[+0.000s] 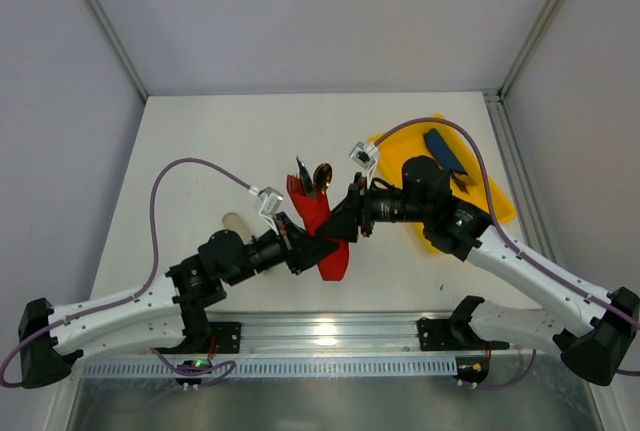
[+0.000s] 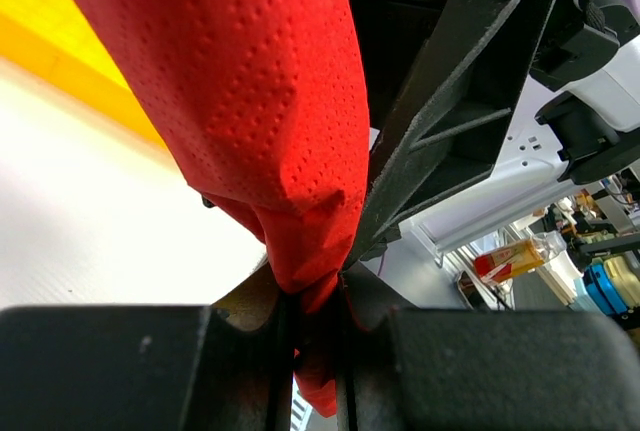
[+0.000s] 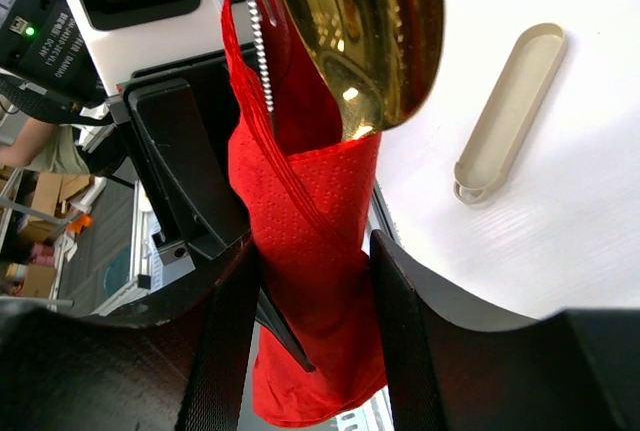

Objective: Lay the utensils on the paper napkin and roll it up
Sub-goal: Roll the napkin.

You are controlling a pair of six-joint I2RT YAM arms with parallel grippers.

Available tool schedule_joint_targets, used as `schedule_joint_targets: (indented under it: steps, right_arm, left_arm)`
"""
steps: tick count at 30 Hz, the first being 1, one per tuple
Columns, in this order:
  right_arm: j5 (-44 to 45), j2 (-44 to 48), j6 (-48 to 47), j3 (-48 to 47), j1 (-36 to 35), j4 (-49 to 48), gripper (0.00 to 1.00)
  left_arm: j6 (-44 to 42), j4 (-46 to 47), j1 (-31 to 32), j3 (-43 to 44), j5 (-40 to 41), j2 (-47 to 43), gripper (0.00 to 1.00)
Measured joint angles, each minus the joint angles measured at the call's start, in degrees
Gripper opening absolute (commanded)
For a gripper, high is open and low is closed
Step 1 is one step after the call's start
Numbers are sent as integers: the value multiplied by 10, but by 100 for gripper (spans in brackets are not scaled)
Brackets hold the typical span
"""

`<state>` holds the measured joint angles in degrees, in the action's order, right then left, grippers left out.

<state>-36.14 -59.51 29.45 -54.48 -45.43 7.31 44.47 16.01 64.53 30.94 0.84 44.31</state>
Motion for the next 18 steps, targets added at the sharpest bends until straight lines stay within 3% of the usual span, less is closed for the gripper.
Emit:
schedule_joint_targets:
  steps: [7,18]
  right_arm:
    - [16,8,-12,-4,-1,32,59]
    - [40,52,-26,-6,-1,97,61]
  left_arm:
    - [-1,-26,0,0,17,-19,0]
    - [-4,-53,0,0,48,-20,0]
